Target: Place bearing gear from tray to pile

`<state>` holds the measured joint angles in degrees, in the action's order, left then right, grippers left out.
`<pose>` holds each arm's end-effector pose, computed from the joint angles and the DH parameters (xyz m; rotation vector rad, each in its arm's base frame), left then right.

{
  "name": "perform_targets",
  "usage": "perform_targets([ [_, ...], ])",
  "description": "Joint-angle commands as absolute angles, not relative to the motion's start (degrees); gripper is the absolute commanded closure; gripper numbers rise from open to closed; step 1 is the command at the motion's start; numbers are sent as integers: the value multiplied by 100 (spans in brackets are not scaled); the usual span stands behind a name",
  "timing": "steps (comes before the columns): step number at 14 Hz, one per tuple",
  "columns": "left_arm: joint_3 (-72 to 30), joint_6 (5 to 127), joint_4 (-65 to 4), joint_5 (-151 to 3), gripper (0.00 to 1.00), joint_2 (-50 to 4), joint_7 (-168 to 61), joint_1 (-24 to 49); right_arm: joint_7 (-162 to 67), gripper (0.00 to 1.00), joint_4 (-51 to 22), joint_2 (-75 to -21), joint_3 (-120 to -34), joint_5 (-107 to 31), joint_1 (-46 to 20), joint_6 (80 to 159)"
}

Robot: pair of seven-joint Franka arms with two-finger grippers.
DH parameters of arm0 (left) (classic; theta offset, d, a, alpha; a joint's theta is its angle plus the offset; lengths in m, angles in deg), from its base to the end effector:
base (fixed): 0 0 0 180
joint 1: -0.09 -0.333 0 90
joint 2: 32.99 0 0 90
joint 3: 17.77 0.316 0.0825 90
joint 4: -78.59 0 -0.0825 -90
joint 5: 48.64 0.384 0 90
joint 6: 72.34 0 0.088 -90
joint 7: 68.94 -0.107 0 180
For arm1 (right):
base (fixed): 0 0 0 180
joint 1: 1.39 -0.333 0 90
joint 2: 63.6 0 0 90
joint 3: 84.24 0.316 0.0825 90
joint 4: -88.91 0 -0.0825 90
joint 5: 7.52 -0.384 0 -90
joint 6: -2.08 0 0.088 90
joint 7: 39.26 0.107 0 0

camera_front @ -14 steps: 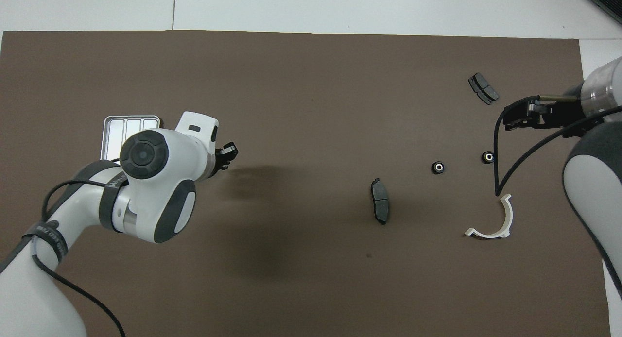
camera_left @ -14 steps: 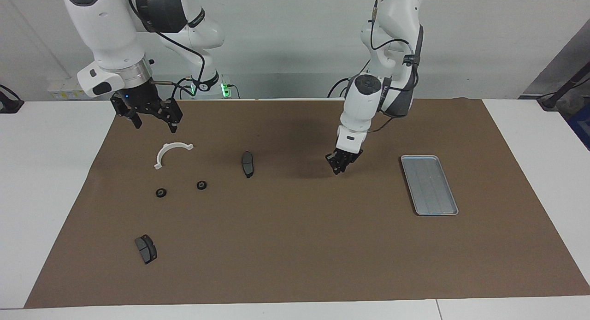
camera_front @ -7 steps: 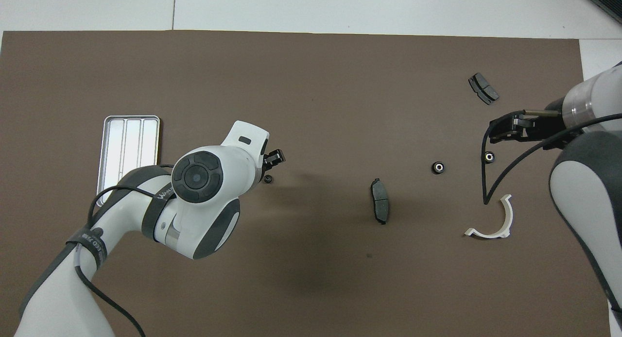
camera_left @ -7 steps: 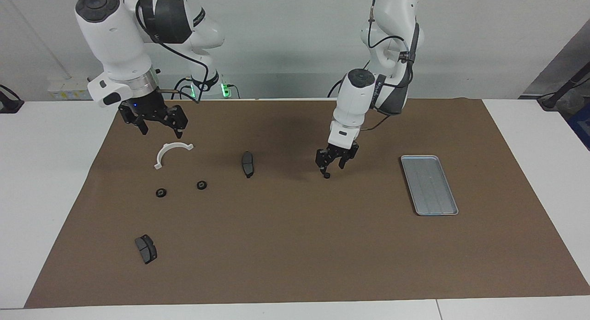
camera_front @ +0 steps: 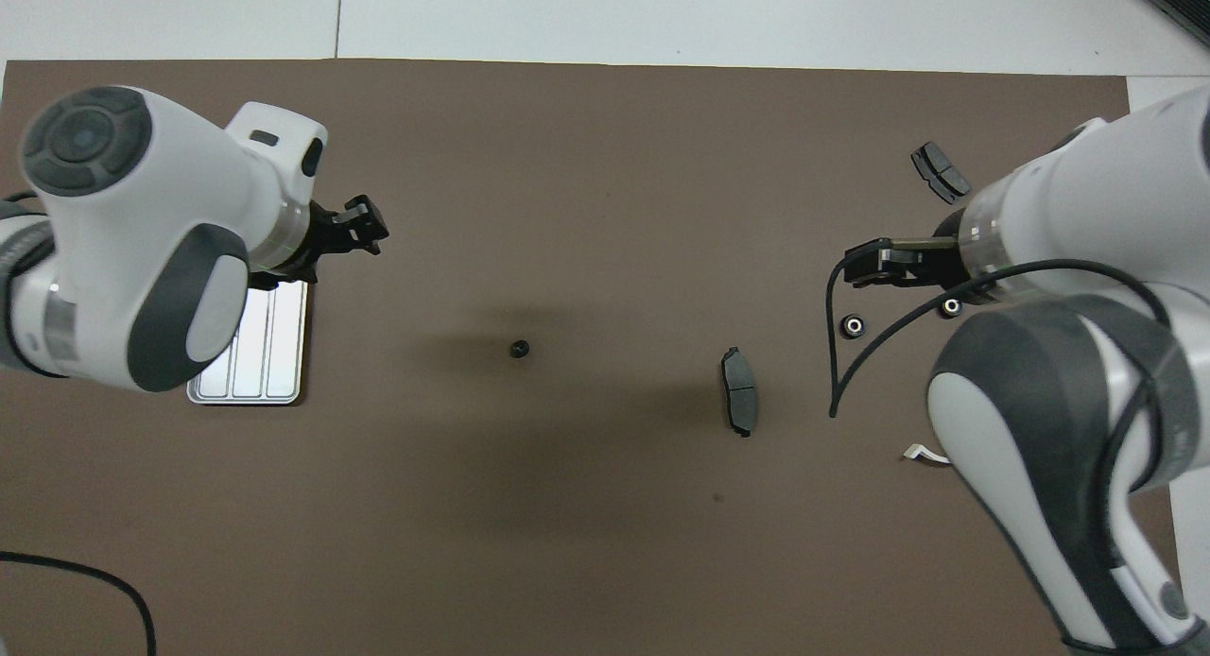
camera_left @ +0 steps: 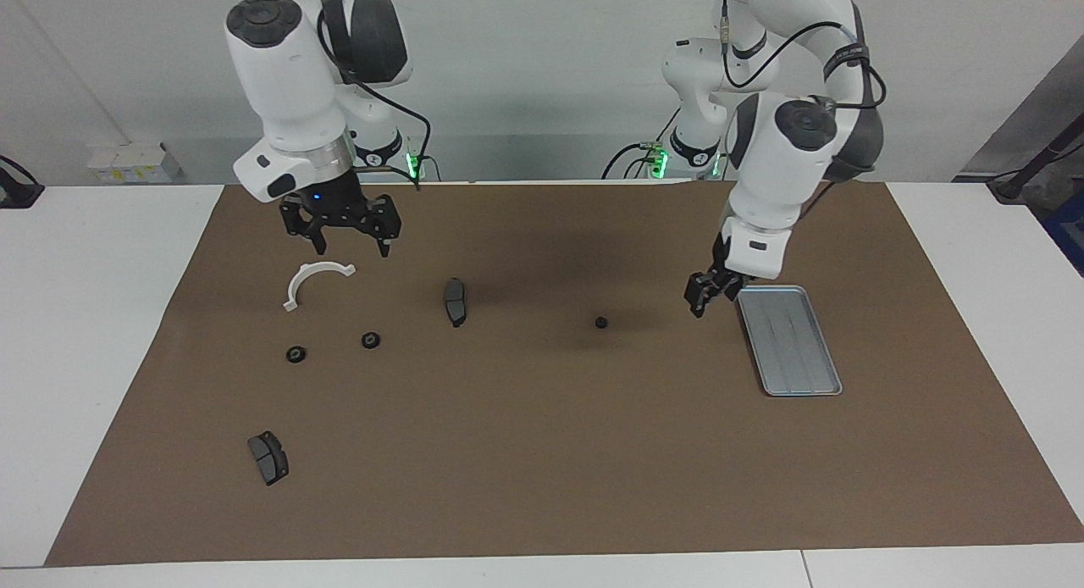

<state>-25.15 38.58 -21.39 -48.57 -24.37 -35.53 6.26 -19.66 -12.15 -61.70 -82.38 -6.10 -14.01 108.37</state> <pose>0.5952 -0.1394 0.4861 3.0611 0.5381 0.0483 0.5618 0.1429 0.5387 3.1325 -0.1303 0.0977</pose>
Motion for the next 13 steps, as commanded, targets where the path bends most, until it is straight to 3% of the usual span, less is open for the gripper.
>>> perform_targets([
  [1,-2559,3253,-2028,-4882,26,-2709,-4396,125,-1293,0,-1375,-5834,-8266,-708,-1956,11412],
  [8,-2542,1961,-1397,-4838,32,-3124,-5497,-237,27,0,-1122,-4657,-8266,-690,-3134,12775],
  [13,-2568,2020,-1465,-4758,30,-3194,-5759,-237,608,0,-709,-3866,-8258,-593,-3777,13295],
])
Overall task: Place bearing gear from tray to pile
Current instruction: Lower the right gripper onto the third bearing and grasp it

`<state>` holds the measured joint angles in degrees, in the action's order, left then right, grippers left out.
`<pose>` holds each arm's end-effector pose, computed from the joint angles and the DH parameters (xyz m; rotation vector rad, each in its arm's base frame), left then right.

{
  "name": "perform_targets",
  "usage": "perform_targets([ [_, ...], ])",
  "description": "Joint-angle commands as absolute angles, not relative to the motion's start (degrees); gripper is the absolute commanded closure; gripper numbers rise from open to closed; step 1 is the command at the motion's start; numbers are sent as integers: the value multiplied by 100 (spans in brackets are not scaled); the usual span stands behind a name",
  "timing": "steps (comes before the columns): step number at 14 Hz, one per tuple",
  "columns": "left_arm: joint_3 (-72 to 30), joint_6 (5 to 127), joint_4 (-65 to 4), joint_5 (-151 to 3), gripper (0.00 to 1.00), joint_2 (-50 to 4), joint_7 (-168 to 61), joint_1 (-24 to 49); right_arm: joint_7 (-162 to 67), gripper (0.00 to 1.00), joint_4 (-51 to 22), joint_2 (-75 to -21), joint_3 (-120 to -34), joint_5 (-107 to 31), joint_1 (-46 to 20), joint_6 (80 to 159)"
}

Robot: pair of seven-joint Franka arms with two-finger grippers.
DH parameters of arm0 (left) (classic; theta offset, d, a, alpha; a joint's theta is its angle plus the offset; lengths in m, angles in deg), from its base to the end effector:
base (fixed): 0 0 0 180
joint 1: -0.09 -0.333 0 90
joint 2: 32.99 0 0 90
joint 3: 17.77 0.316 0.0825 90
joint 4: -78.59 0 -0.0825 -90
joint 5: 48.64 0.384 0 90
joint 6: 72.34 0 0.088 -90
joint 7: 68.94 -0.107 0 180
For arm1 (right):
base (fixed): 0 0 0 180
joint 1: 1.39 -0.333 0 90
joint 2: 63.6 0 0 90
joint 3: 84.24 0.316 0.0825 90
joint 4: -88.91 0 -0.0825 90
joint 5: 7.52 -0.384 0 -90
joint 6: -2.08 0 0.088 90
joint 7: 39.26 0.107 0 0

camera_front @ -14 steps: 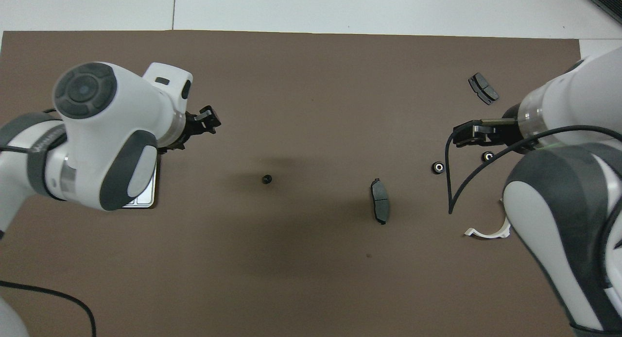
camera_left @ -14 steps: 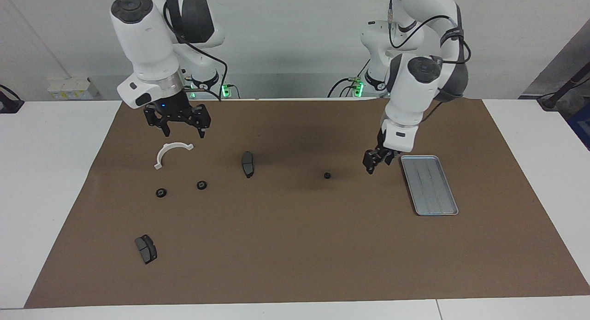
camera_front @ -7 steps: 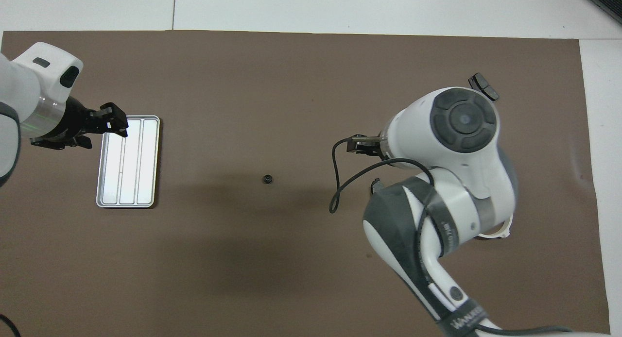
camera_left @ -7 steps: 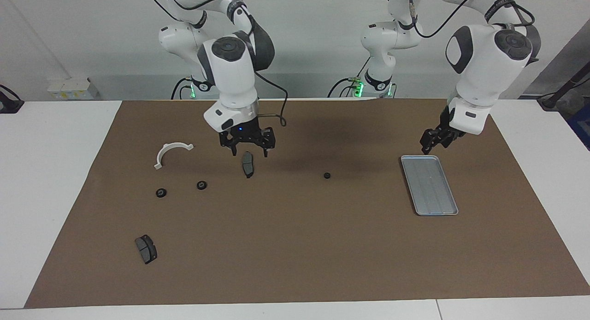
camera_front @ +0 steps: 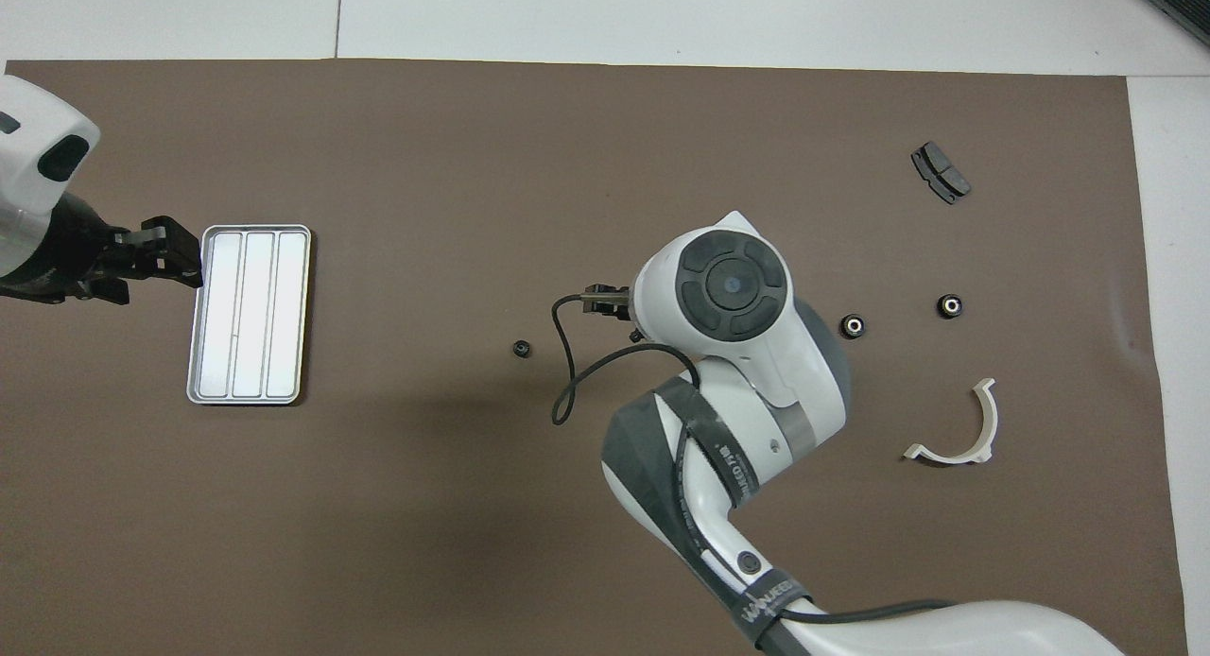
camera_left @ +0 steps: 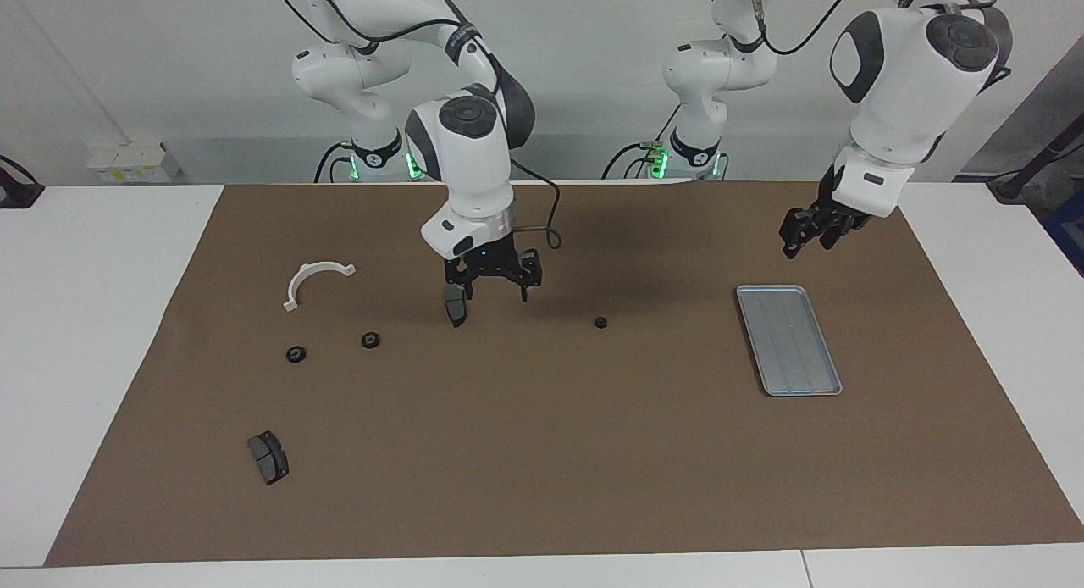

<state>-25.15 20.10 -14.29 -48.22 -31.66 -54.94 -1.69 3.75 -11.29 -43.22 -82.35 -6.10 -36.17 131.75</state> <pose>0.5609 -0.0534 0.5915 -3.1234 -0.2287 0.0462 0.5339 0.3943 0.3845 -3.0368 0.1509 -0.1946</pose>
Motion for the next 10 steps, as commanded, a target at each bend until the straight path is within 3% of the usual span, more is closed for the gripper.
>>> perform_targets([
  [1,-2560,2125,-1518,-4758,30,-3211,-6048,-237,679,0,-481,-3629,-8258,-585,-3908,13304],
  [3,-2559,2345,-1571,-4767,29,-3220,-6218,-246,845,0,-329,-3320,-8266,-585,-4155,13435],
  [5,-2559,2407,-1659,-4758,22,-3255,-6235,-237,995,0,-329,-3074,-8266,-436,-4295,13689],
  [7,-2559,2512,-1825,-4759,0,-3334,-6235,-237,1013,0,-347,-3046,-8266,-277,-4314,13901],
  [10,-2559,2583,-1879,-4767,0,-3352,-6253,-246,1013,19,-373,-3011,-8266,-216,-4340,13980],
])
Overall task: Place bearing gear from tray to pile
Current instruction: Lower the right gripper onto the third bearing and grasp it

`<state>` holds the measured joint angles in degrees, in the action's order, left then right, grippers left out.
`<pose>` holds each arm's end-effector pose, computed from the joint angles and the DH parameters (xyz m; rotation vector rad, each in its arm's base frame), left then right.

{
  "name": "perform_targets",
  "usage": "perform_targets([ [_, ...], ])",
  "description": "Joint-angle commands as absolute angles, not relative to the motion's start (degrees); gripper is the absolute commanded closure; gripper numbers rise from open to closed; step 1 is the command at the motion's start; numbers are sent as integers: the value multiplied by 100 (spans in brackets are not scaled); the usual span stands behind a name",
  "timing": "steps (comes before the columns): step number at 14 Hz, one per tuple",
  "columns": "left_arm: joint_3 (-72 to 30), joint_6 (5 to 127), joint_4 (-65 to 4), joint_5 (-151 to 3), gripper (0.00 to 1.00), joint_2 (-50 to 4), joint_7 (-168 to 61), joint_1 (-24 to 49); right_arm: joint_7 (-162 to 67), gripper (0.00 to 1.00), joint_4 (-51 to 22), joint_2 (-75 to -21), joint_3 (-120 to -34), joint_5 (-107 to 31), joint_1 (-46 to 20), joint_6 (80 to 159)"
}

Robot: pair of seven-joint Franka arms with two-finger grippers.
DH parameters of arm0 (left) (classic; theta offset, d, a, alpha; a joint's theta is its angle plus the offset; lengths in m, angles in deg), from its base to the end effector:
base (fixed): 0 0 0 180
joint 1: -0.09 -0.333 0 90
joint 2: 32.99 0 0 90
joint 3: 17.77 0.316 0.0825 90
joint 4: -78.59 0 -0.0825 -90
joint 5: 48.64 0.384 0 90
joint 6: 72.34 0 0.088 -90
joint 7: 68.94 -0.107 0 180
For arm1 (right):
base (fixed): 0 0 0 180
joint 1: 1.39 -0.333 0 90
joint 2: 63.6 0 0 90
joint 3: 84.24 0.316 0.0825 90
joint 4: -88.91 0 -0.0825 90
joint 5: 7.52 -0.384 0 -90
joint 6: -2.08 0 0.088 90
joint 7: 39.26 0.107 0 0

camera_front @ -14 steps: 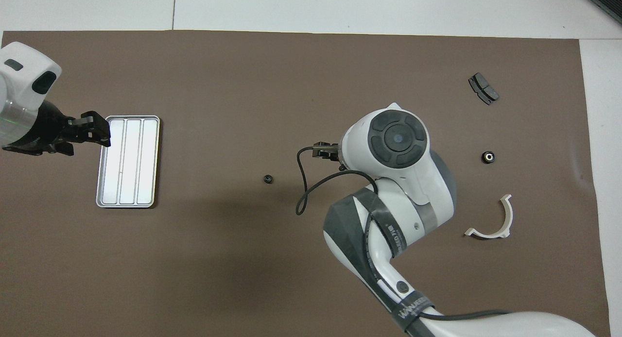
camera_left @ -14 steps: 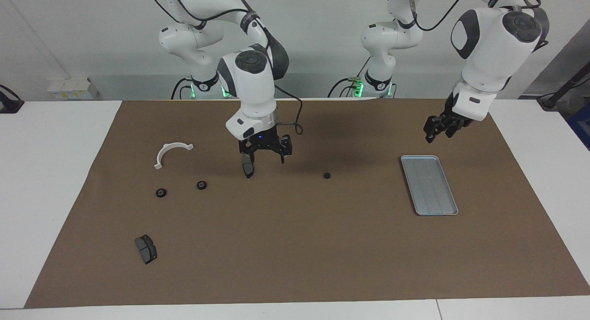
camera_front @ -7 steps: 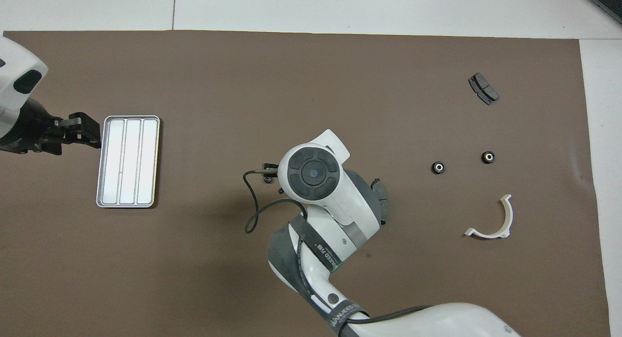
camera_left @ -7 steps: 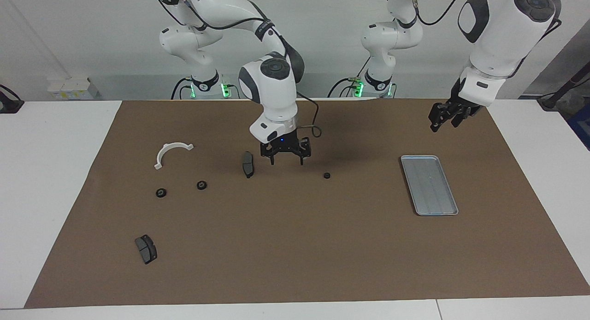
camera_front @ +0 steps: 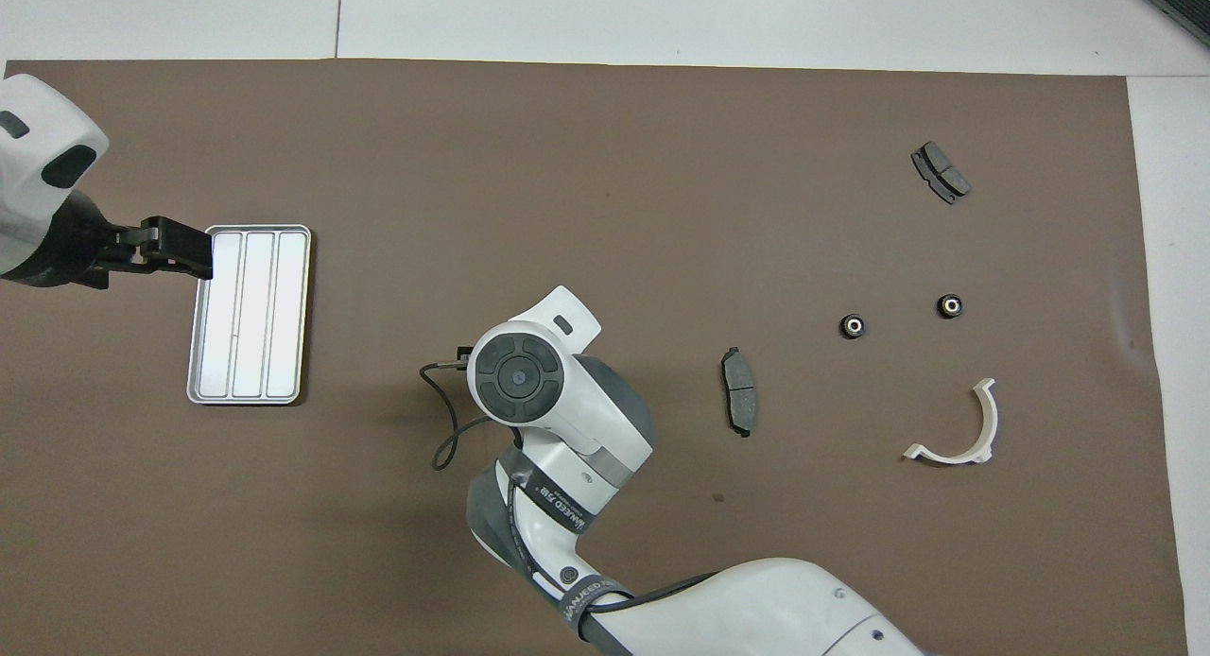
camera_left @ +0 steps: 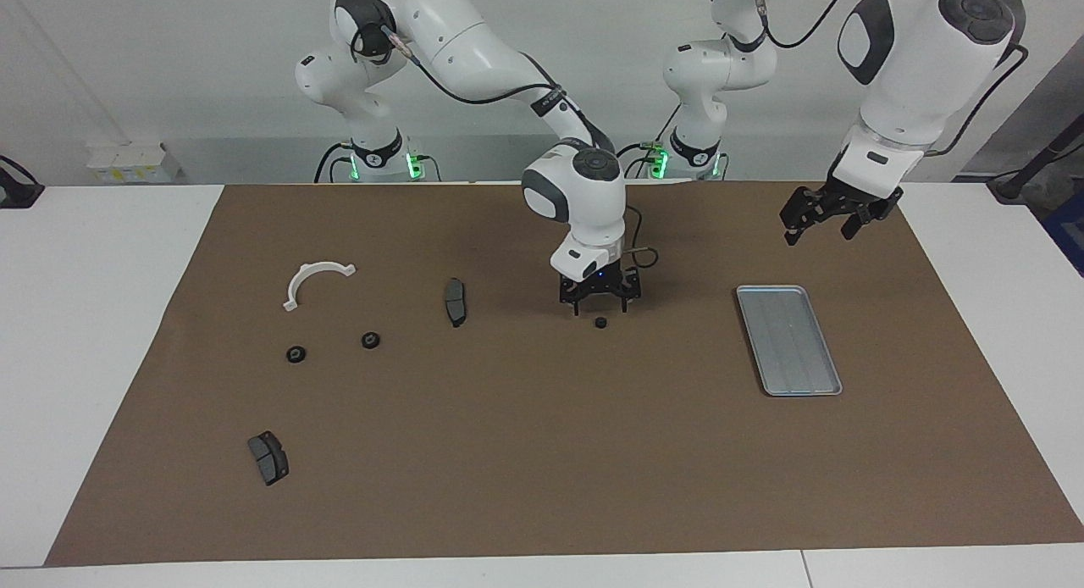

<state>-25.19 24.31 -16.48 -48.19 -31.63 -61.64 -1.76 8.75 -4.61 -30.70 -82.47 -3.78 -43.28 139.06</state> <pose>0.5666 -0.0537 0.5794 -3.1370 -0.0460 -0.0071 0.5125 0.4842 0.3030 -3.0225 0.0587 -0.2305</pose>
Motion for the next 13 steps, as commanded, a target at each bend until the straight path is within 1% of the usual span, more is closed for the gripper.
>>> perform_targets([
  [1,-2559,2583,-1879,-4767,0,-3352,-6244,-246,1013,27,-408,-3011,-8266,-146,-4332,14068],
  [3,-2559,2583,-1870,-4767,0,-3343,-6235,-246,1013,39,-426,-3011,-8266,-119,-4323,14165],
  [5,-2559,2583,-1870,-4767,0,-3352,-6226,-237,1013,42,-487,-3011,-8266,-93,-4323,14218],
  [6,-2559,2566,-1870,-4767,0,-3352,-6226,-237,1005,48,-505,-3011,-8266,-40,-4314,14218],
  [10,-2559,2557,-1870,-4767,0,-3352,-6218,-220,1004,48,-707,-3011,-8266,-31,-4331,14489],
  [13,-2559,2548,-1870,-4767,0,-3352,-6218,-220,1004,48,-707,-3011,-8266,-31,-4314,14499],
])
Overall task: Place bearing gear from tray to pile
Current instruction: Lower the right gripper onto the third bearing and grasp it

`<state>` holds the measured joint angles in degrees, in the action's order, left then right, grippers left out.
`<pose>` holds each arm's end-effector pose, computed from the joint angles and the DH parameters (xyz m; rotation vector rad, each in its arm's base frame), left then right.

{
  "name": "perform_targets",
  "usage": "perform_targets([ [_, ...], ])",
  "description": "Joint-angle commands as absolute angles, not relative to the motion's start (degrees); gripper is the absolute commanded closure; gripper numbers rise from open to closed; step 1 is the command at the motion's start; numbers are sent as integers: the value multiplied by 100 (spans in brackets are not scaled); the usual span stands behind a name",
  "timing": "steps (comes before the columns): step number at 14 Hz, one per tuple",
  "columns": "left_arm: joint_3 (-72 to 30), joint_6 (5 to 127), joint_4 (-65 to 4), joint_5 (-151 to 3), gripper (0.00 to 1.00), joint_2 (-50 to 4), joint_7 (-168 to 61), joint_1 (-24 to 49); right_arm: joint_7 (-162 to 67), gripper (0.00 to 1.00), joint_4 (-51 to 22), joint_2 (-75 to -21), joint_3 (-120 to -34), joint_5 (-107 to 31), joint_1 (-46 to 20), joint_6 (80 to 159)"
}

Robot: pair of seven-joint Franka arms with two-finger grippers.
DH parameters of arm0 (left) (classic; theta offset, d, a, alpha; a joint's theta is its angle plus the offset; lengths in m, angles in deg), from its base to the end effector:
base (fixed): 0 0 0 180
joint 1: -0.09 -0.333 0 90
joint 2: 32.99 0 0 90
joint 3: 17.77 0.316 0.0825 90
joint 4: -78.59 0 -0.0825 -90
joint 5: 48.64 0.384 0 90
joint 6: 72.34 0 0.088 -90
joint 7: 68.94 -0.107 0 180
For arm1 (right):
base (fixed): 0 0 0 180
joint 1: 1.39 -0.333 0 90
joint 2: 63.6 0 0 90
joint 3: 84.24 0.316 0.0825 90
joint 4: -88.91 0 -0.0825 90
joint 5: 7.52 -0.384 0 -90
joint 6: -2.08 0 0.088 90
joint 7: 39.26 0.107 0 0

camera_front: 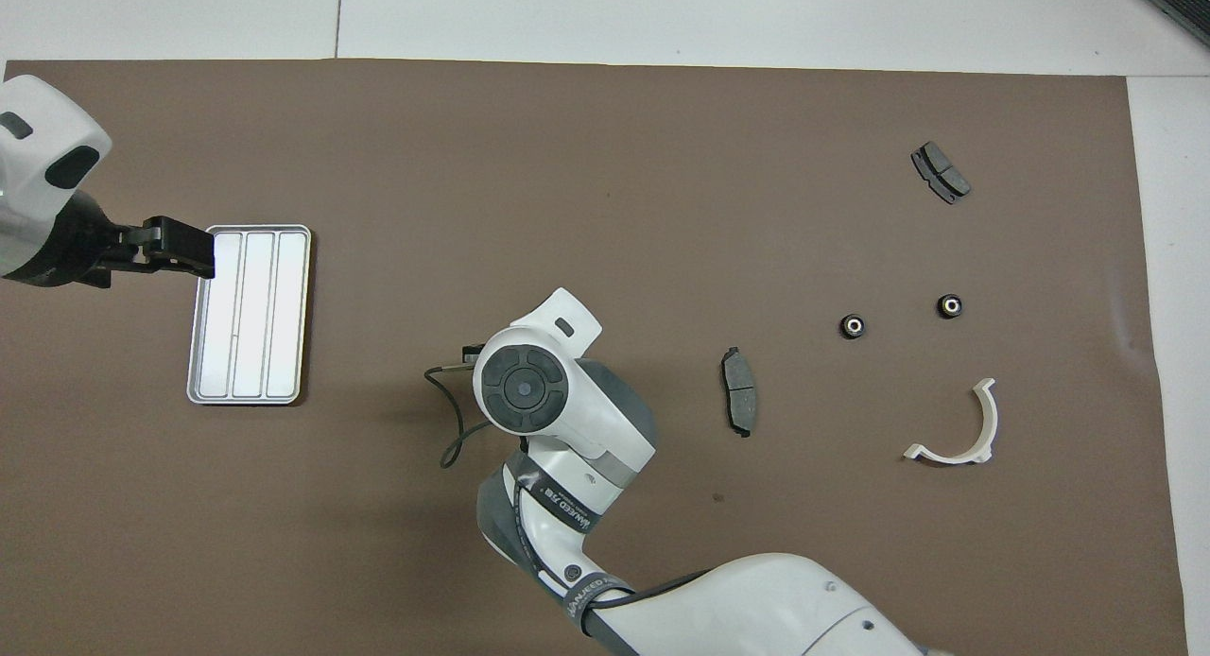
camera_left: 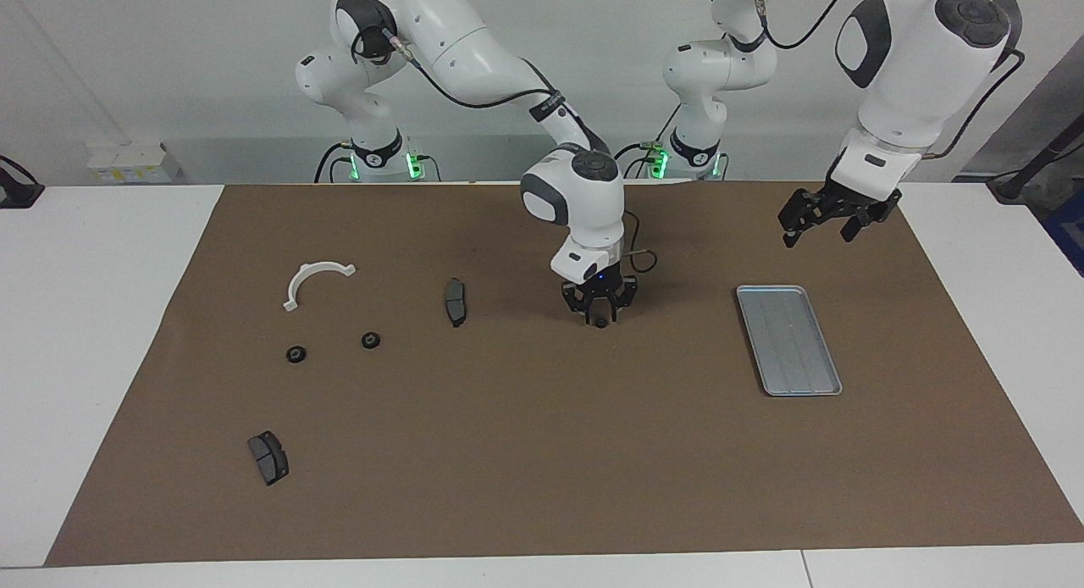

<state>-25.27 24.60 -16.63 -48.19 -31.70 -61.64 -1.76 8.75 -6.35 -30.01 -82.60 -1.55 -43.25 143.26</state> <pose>0.5666 -0.0546 0.5793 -3.1373 -0.0438 -0.0129 0.5118 0.4822 0.2884 -3.0141 0.0167 -0.2911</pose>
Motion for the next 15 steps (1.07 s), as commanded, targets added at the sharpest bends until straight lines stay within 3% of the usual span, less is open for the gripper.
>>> perform_targets([
  [1,-2559,2565,-1870,-4767,0,-3352,-6209,-211,1004,50,-698,-3020,-8266,-31,-4314,14516],
  [4,-2559,2548,-1862,-4767,0,-3352,-6209,-211,1022,78,-707,-3011,-8266,-13,-4314,14587],
  [11,-2551,2513,-1862,-4767,0,-3352,-6191,-246,1092,91,-637,-3116,-8363,31,-4314,14359],
  [15,-2551,2513,-1861,-4767,0,-3352,-6191,-246,1031,100,-1214,-3923,-8354,48,-3841,14130],
])
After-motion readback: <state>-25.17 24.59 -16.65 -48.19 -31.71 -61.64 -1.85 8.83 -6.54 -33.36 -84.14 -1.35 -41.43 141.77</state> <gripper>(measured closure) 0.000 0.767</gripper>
